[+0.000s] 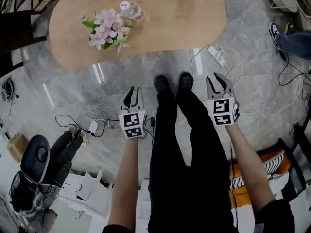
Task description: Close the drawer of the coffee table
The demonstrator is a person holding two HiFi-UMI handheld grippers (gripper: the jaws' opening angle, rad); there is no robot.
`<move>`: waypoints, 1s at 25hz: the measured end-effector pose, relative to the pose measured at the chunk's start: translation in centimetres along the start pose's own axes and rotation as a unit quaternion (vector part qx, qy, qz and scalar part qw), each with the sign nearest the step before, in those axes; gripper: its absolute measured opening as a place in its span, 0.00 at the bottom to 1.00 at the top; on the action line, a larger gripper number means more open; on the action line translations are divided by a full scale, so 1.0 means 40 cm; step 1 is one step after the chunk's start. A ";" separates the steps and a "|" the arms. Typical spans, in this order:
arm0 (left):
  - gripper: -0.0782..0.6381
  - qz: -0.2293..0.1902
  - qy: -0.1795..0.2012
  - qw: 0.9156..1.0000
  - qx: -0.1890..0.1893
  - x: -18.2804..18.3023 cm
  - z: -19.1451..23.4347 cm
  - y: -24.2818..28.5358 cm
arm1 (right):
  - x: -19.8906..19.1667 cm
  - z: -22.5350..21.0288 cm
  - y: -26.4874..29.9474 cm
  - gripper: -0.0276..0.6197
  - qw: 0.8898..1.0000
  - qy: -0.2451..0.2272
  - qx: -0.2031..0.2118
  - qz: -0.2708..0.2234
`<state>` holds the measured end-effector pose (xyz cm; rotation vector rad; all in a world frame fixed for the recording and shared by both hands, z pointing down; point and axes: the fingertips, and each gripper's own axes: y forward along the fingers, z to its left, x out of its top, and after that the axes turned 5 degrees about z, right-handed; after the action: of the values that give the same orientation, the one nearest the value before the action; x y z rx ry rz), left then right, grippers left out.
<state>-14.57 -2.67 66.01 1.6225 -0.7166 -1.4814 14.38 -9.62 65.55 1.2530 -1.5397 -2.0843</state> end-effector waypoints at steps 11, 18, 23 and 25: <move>0.21 -0.122 -0.030 0.992 0.025 0.180 -0.092 -0.432 | 0.197 0.069 -0.355 0.16 0.993 0.029 0.041 -0.111; 0.19 -0.189 -0.036 0.981 0.028 0.239 -0.096 -0.677 | 0.328 0.124 -0.553 0.13 0.980 0.033 0.054 -0.186; 0.19 -0.250 -0.041 0.967 0.009 0.245 -0.059 -0.829 | 0.392 0.199 -0.695 0.10 0.970 0.033 0.033 -0.240; 0.18 -0.270 -0.041 0.962 0.000 0.240 -0.040 -0.876 | 0.403 0.230 -0.745 0.09 0.967 0.040 0.018 -0.252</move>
<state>-15.35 7.58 31.12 1.8566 -0.3210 -1.9361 5.85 -2.05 32.36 1.8779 -1.3272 -2.2580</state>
